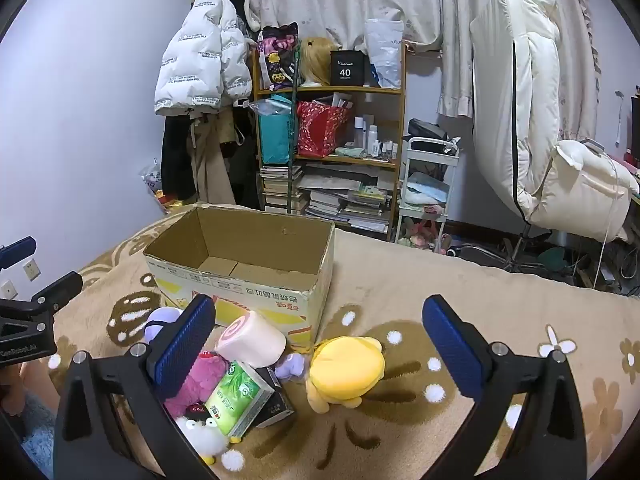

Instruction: Organize soft objects

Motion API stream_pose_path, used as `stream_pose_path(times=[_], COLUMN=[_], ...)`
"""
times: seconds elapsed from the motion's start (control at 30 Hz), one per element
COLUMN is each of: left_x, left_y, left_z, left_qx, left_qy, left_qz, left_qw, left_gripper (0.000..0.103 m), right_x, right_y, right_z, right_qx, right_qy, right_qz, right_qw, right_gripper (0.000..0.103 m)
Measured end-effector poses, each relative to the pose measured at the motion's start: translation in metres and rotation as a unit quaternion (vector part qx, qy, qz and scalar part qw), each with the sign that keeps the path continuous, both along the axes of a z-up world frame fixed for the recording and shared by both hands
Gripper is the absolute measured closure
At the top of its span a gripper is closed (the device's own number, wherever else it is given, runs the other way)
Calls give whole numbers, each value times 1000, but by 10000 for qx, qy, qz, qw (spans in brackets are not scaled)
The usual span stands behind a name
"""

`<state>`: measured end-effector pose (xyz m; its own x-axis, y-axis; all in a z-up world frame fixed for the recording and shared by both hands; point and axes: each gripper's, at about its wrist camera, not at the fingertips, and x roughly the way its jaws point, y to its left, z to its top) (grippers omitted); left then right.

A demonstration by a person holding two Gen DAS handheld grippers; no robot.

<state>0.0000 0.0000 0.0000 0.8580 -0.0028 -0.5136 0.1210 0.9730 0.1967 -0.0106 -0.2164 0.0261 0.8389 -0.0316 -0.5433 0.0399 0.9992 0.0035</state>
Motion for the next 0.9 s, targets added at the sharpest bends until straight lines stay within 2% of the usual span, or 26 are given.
stream_pose_path(times=[0.13,0.17,0.33,0.53,0.9], left_x=[3,0,-4,0,0], left_y=[0,-6,-10,3,3], left_z=[-1,1,4,3,3], left_qx=[18,142,93,-150,-152], left_qy=[-9,-95,-109,-13,-14], left_qz=[-47,-21,-23,-18,-11], left_qw=[10000,9999,9999,9999,9999], left_gripper=[1,1,1,1,1], right_x=[0,0,0,0,-1], right_y=[0,0,-1,-1,0], right_z=[-1,0,-1,0,0], right_qx=[5,15,58,49,50], right_qy=[-45,-58,-62,-68,-71], right_qz=[-11,-5,-4,-12,-12], right_qw=[10000,10000,10000,10000,10000], right_gripper=[0,0,0,0,0])
